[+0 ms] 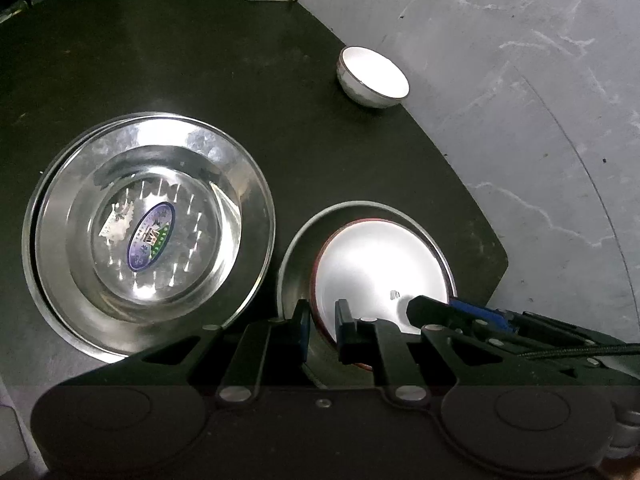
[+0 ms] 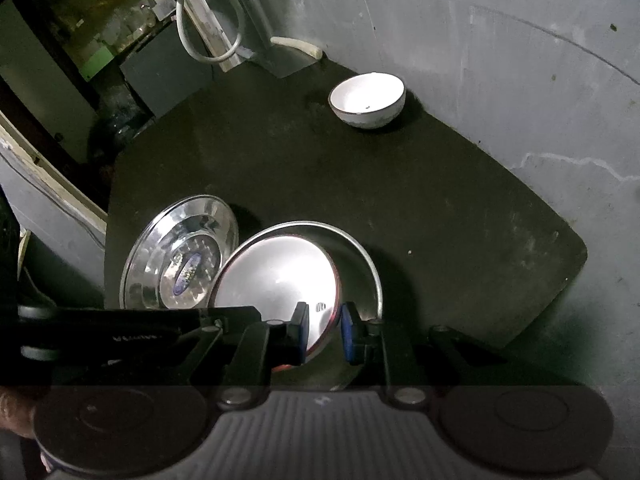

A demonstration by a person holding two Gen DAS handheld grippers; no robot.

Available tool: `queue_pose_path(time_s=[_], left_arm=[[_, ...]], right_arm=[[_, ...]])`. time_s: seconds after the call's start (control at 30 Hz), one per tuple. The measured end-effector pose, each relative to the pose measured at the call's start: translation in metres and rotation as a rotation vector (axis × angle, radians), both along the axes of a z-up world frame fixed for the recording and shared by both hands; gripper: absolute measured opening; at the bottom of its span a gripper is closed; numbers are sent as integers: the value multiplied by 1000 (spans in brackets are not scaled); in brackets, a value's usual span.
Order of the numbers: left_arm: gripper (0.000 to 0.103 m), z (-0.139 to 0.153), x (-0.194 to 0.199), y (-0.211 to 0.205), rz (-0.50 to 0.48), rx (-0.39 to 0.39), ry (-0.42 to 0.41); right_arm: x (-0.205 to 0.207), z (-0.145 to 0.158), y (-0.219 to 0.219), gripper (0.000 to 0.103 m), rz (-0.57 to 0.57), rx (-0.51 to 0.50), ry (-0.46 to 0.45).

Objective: Organize plates and bowls
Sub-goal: 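Lift and carry the white bowl over the steel bowl with both grippers, then lower the white bowl into the steel bowl and open both grippers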

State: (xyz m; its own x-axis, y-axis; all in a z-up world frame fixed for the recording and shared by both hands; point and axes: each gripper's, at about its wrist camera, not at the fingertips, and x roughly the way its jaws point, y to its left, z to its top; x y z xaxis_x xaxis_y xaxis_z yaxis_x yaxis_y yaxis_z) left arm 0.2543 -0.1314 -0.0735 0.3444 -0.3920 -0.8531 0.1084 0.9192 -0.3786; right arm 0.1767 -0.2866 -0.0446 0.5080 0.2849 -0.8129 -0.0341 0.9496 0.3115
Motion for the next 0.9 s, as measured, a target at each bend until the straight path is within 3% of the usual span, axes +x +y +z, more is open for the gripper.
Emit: queue_pose_path(time_s=[0.6, 0.9], left_arm=[[16, -1, 2, 1, -11, 13, 4], [20, 8, -3, 7, -11, 10, -11]], right_arm=[[0, -4, -1, 24, -15, 14, 16], [-6, 6, -3, 28, -39, 14, -30]])
